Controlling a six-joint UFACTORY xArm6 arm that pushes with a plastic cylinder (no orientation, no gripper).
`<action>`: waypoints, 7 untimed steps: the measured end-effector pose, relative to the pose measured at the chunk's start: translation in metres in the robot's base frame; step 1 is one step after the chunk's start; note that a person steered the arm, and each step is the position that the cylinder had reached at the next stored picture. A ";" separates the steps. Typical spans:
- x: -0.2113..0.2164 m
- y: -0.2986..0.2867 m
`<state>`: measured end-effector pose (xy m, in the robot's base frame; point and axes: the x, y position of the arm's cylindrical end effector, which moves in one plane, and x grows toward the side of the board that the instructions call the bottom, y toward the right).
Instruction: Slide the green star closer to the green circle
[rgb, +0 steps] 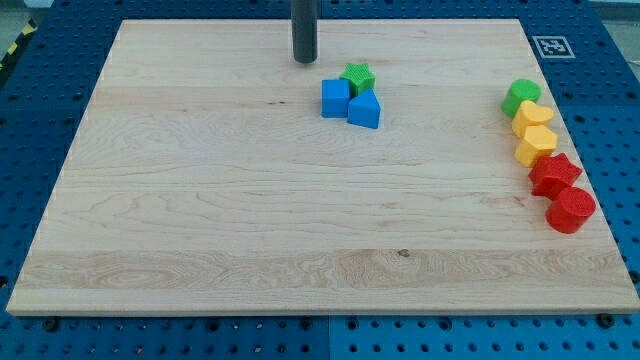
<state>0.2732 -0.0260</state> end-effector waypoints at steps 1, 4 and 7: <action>0.000 -0.005; 0.028 -0.025; 0.057 0.025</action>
<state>0.3298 -0.0013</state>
